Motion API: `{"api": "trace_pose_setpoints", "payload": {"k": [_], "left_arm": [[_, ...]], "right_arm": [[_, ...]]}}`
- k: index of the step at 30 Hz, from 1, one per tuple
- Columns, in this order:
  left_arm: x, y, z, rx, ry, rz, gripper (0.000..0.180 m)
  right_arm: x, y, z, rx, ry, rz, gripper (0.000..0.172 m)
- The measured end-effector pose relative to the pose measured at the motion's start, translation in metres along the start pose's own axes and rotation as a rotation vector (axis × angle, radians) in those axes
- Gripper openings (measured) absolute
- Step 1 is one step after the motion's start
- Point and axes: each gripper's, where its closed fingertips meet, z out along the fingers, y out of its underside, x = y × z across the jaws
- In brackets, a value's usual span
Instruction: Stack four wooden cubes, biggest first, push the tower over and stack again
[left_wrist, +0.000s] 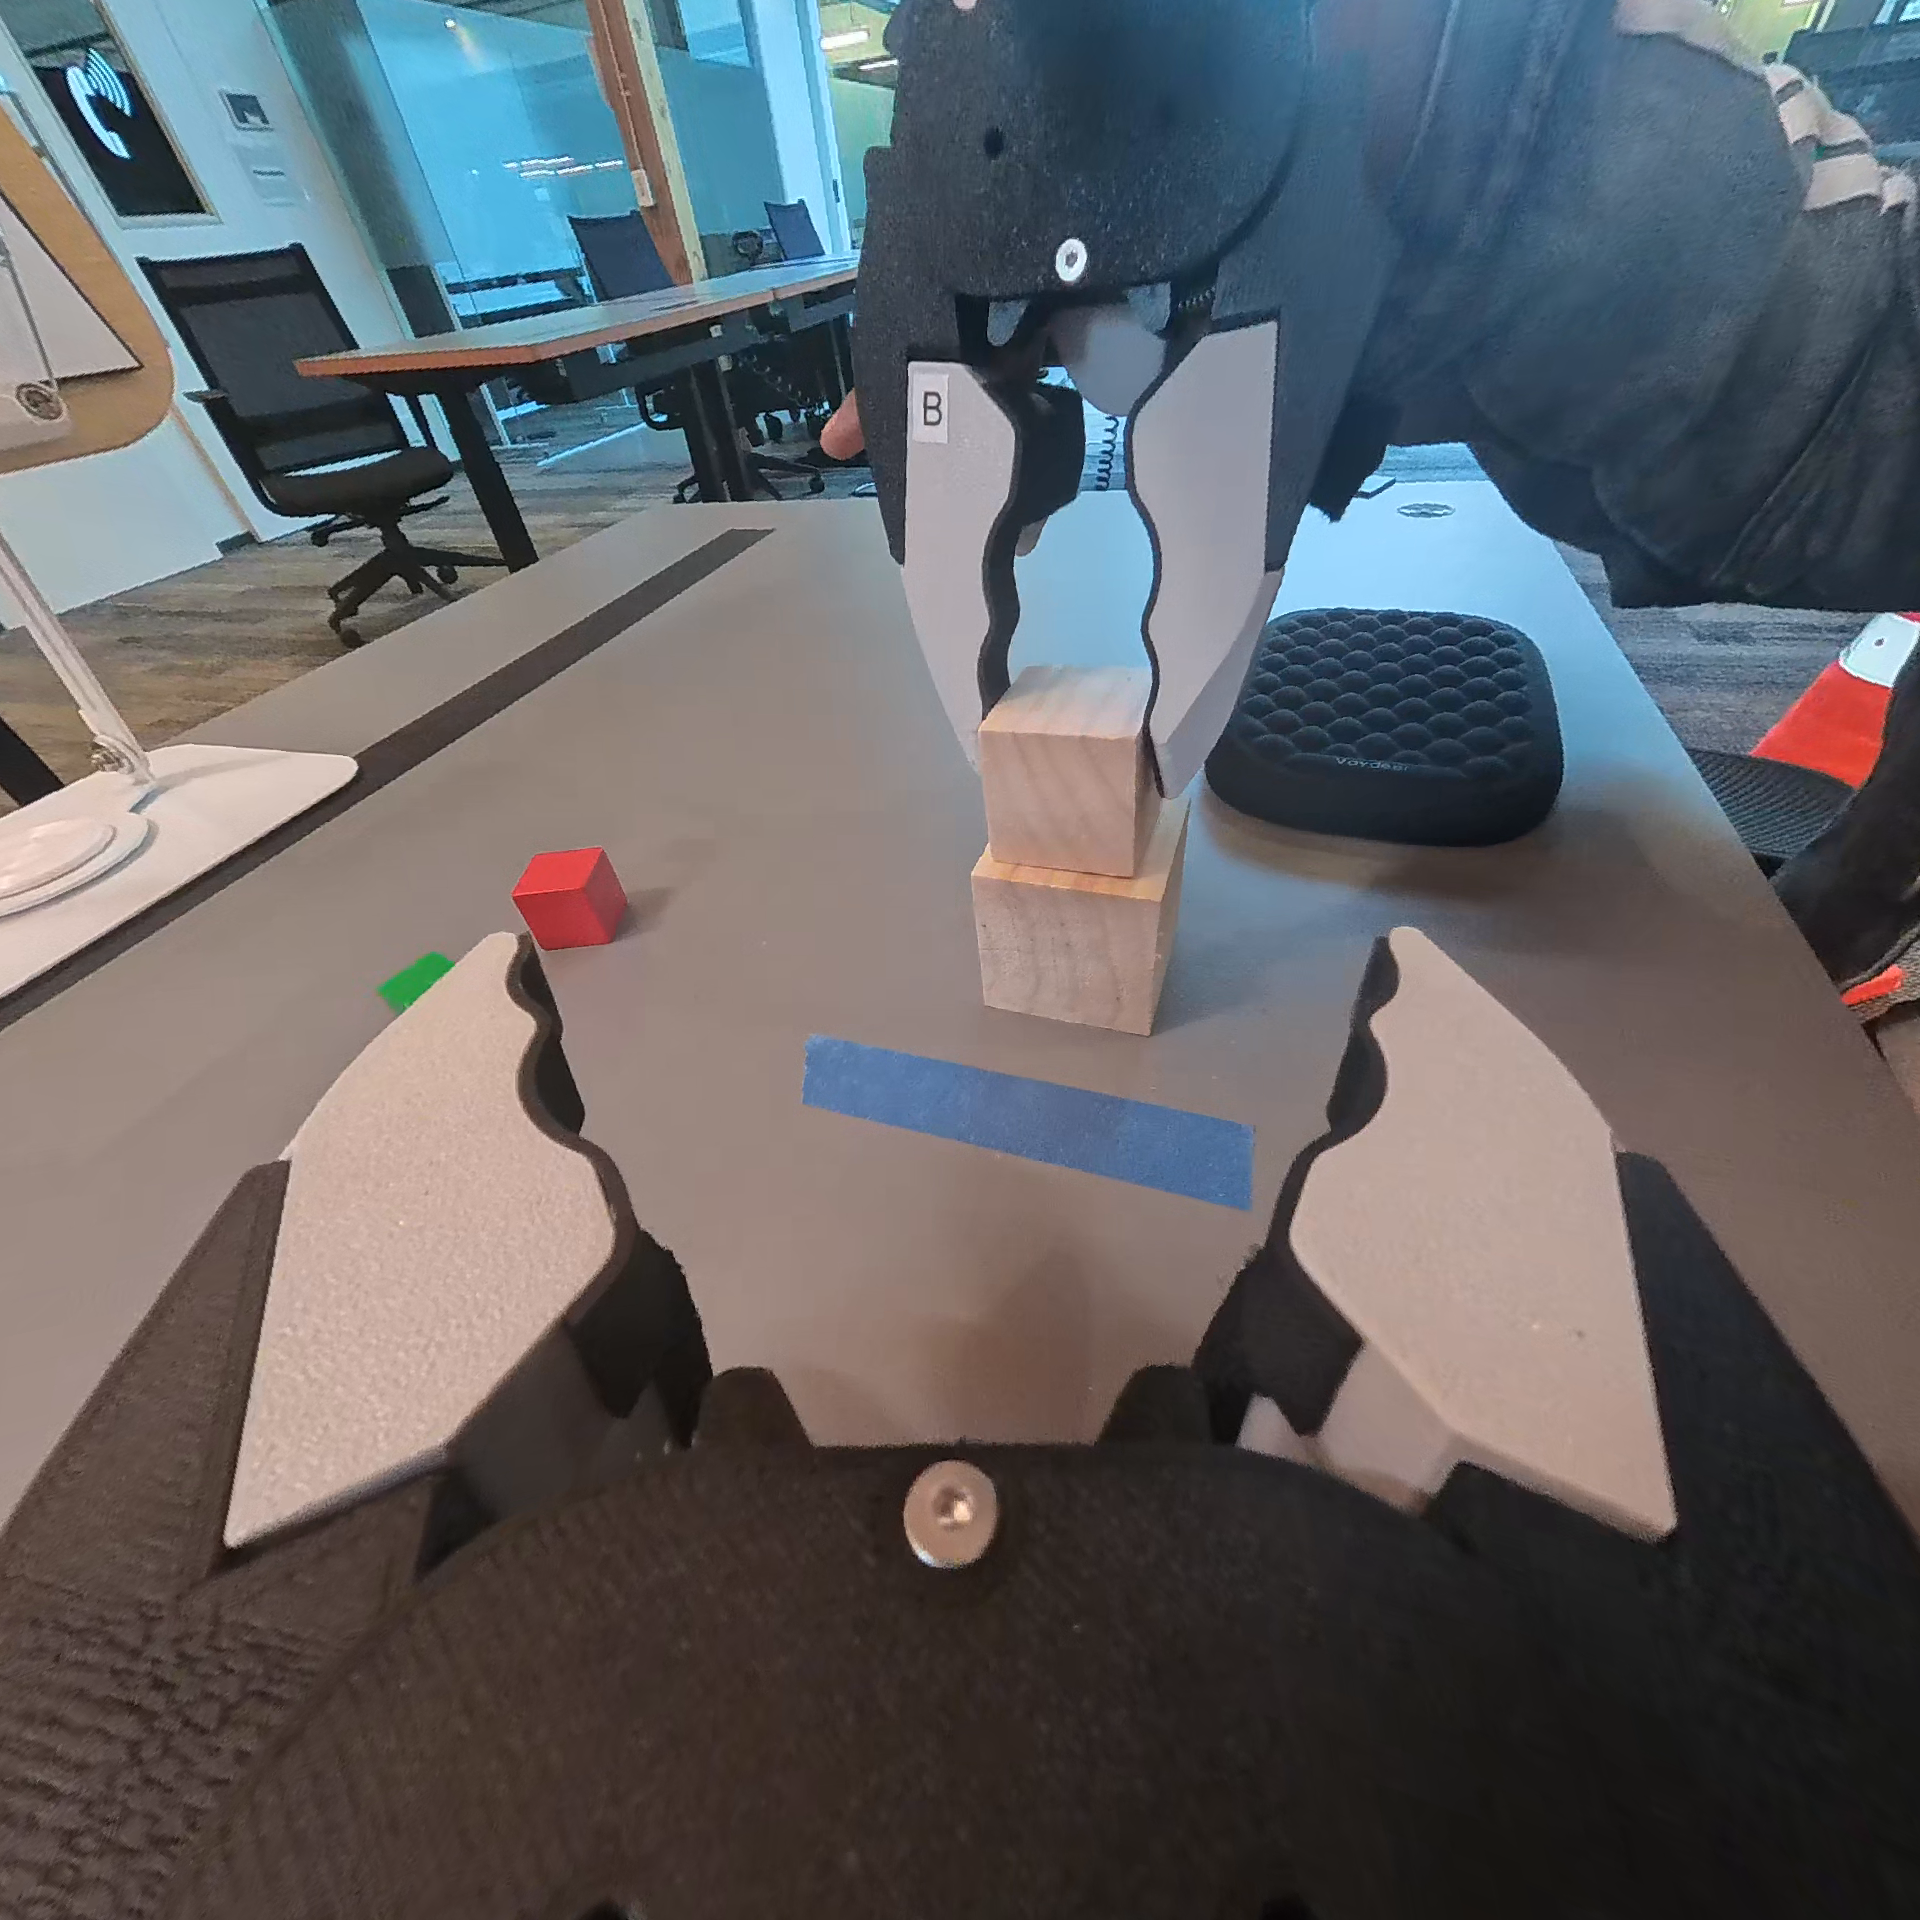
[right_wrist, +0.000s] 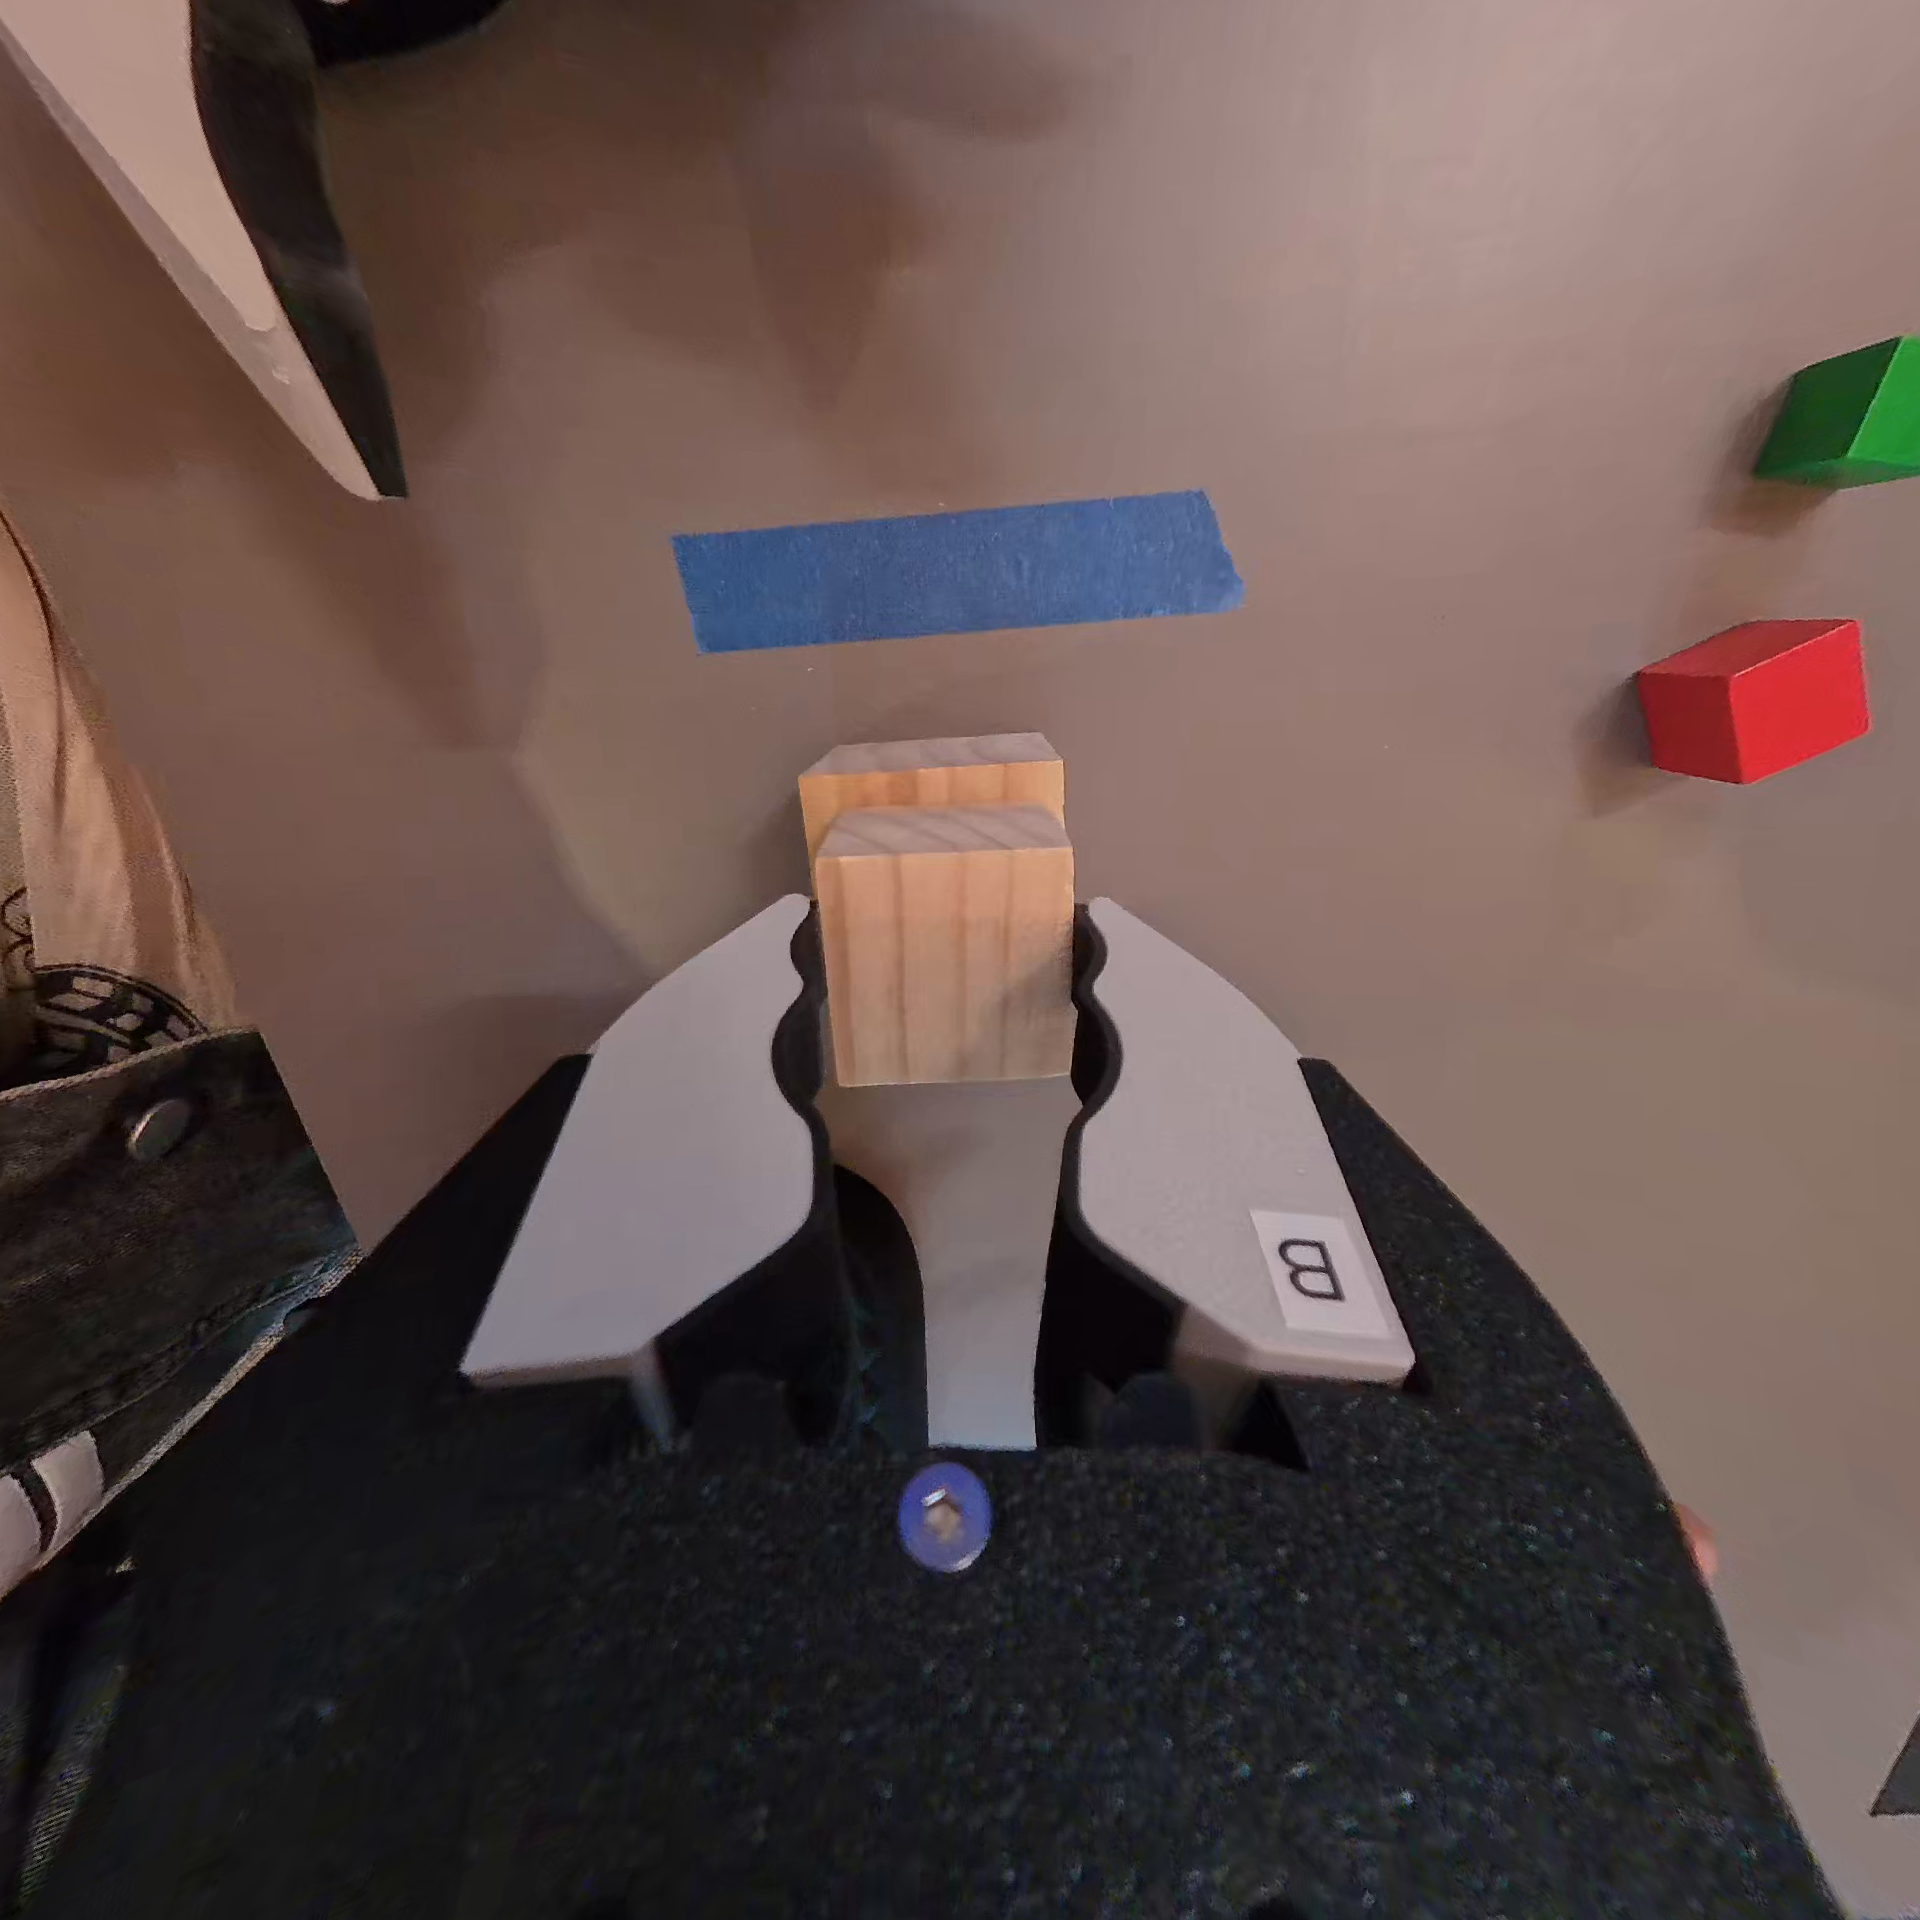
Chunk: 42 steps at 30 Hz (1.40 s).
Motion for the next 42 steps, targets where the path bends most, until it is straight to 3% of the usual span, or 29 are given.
{"api": "trace_pose_setpoints", "payload": {"k": [9, 13, 18, 22, 24, 30, 36, 38, 42], "left_arm": [[0.000, 0.001, 0.000, -0.005, 0.002, 0.002, 0.140], [0.001, 0.001, 0.000, -0.006, 0.003, 0.003, 0.140], [0.001, 0.001, 0.000, -0.006, 0.003, 0.004, 0.140], [0.000, 0.000, -0.001, -0.001, 0.000, 0.004, 0.140], [0.000, 0.000, -0.001, -0.002, -0.001, 0.005, 0.140], [-0.002, 0.002, -0.001, -0.005, -0.001, -0.005, 0.140], [-0.002, 0.003, -0.001, -0.004, 0.002, -0.014, 0.140], [-0.002, 0.003, 0.000, -0.008, 0.002, -0.010, 0.140], [-0.002, 0.003, 0.000, -0.006, -0.001, -0.013, 0.140]], "right_arm": [[0.000, 0.000, -0.001, 0.018, -0.011, 0.007, 0.045], [-0.001, -0.005, -0.003, 0.051, -0.014, 0.017, 0.059], [0.018, -0.024, -0.043, 0.215, 0.002, -0.013, 0.067], [0.060, -0.046, -0.058, 0.381, 0.035, -0.336, 0.080], [0.088, -0.046, -0.043, 0.379, 0.001, -0.426, 0.070], [0.157, -0.032, 0.023, 0.221, -0.093, -0.387, 0.049], [0.174, -0.028, 0.053, 0.147, -0.052, -0.417, 0.044], [0.179, -0.024, 0.058, 0.112, -0.022, -0.415, 0.031], [0.176, -0.023, 0.047, 0.097, 0.005, -0.340, 0.027]]}}
